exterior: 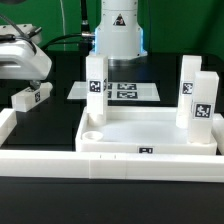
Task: Assemble desk
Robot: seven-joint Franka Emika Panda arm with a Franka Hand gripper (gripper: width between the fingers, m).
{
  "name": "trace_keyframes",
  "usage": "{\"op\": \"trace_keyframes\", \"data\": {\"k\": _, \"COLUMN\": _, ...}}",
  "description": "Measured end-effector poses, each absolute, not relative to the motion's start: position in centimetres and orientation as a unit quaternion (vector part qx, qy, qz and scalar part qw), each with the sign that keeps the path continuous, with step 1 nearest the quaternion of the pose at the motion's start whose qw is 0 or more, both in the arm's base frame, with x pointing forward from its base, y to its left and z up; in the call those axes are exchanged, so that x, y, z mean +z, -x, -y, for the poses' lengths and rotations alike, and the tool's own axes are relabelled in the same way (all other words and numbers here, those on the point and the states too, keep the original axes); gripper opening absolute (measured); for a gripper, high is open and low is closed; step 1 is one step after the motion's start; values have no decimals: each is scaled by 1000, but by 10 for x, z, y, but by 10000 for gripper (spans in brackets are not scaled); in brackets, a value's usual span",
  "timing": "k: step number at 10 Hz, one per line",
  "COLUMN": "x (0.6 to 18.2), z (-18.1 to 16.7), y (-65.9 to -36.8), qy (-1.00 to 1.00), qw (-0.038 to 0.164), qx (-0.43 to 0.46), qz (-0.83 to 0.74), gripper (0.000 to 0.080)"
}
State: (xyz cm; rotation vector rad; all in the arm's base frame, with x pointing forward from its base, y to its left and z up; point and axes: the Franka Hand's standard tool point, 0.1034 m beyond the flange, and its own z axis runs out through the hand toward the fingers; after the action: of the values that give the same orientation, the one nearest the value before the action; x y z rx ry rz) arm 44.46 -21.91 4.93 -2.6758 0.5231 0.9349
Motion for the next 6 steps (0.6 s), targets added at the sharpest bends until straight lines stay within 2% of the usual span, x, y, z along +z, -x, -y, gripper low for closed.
{"op": "trace_keyframes", "data": {"k": 2, "x": 36, "z": 220, "y": -436, "qy": 916, "qw": 123, "qx": 334, "qz": -186, "gripper": 649}}
{"op": "trace_keyframes", "data": {"k": 6, "x": 35, "z": 221, "y": -432, "qy": 913, "qw": 127, "qx": 341, "qz": -187, "gripper": 649}}
